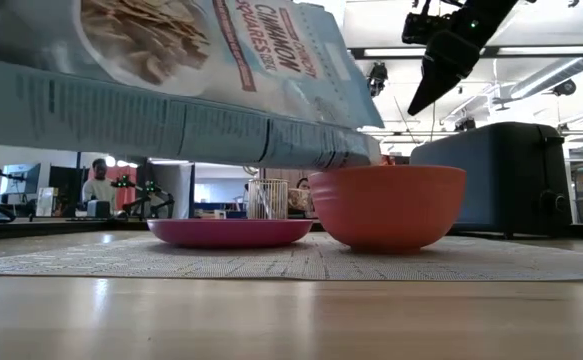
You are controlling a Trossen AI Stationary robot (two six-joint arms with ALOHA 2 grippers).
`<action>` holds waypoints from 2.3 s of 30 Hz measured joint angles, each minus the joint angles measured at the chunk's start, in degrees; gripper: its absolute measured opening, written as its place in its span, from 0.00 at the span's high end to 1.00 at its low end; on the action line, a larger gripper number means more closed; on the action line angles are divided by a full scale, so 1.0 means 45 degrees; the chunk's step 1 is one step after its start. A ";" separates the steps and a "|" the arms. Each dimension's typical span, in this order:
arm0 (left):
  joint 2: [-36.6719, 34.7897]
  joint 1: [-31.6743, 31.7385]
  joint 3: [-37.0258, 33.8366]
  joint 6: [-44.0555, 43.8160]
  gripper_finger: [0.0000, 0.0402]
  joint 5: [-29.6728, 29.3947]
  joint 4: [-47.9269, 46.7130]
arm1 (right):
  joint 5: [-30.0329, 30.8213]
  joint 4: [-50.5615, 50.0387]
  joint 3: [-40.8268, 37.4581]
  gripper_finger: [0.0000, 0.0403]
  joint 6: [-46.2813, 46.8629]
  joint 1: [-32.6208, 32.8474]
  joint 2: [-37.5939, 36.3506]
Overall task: Arrange a breakfast setting
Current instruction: Pour the cereals from the cereal box in the orange bowl
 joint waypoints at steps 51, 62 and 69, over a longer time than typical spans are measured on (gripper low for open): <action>-0.3498 -0.7684 -0.6187 -0.9339 0.52 -1.4723 0.6404 | 0.0000 0.0000 0.0004 0.68 -0.0009 0.0000 -0.0004; -0.4213 -0.8671 -0.6993 -1.1292 0.52 -1.5377 0.5754 | 0.0000 0.0000 0.0004 0.68 0.0001 0.0001 -0.0004; -0.4420 -0.9448 -0.6868 -1.2870 0.52 -1.5140 0.4572 | 0.0000 0.0000 0.0000 0.68 -0.0012 0.0004 0.0001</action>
